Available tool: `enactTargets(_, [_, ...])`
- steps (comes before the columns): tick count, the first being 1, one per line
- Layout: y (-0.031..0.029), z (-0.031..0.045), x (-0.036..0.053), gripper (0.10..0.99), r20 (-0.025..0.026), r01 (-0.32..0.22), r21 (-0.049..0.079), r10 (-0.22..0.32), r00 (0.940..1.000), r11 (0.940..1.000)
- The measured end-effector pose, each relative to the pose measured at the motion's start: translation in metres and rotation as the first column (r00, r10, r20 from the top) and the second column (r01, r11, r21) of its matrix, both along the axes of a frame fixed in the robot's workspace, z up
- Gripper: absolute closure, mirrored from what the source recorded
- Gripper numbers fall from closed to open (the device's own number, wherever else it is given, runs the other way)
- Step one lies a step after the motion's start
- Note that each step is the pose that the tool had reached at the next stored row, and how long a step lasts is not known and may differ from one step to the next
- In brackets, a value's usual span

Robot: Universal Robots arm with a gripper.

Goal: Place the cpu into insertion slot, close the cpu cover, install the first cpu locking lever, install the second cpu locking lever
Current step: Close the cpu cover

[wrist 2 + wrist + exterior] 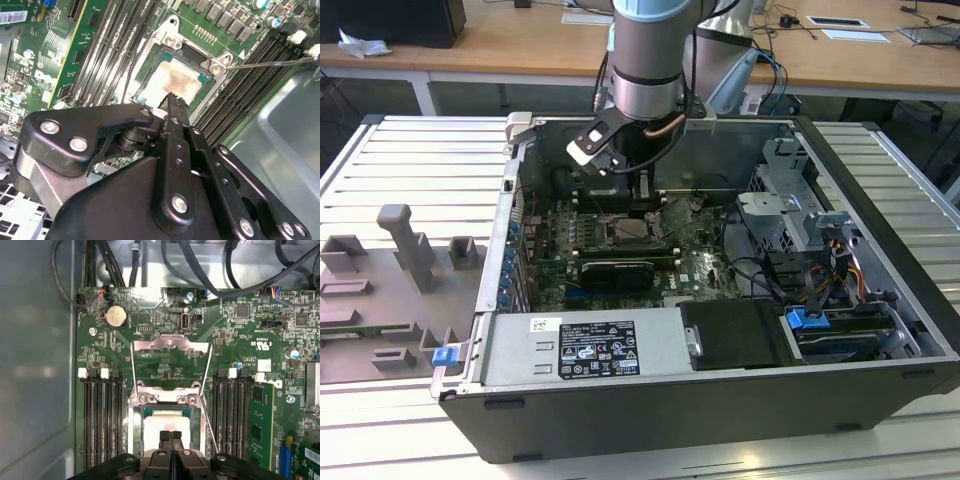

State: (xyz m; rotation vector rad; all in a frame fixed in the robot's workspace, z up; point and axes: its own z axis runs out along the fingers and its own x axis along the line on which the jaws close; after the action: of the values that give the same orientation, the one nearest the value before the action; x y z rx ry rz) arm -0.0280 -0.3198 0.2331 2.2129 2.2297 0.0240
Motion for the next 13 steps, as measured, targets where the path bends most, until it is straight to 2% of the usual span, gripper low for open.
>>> enactTargets(4, [-0.0001,0.0032,0.0006,0.980,-0.0001,0.001,0.000,-0.001,1.0000,1.0000])
enactTargets(7, [-0.0001,0.0216,0.0007,0.980,-0.0002,0.001,-0.001,-0.001,1.0000,1.0000])
enactTargets(8, [0.0000,0.0313,0.0007,0.980,-0.0001,0.000,-0.001,0.000,1.0000,1.0000])
enactTargets(9, [0.0008,0.0370,0.0006,0.980,-0.0002,0.001,-0.002,-0.001,1.0000,1.0000])
enactTargets(10, [0.0010,0.0377,0.0010,0.980,-0.0013,0.000,-0.002,0.000,1.0000,1.0000])
enactTargets(12, [0.0010,0.0377,0.0028,0.980,-0.0132,0.001,-0.002,-0.001,0.9999,1.0000])
enactTargets(13, [0.0010,0.0378,0.0041,0.980,-0.0164,0.000,-0.011,-0.001,0.9999,0.9999])
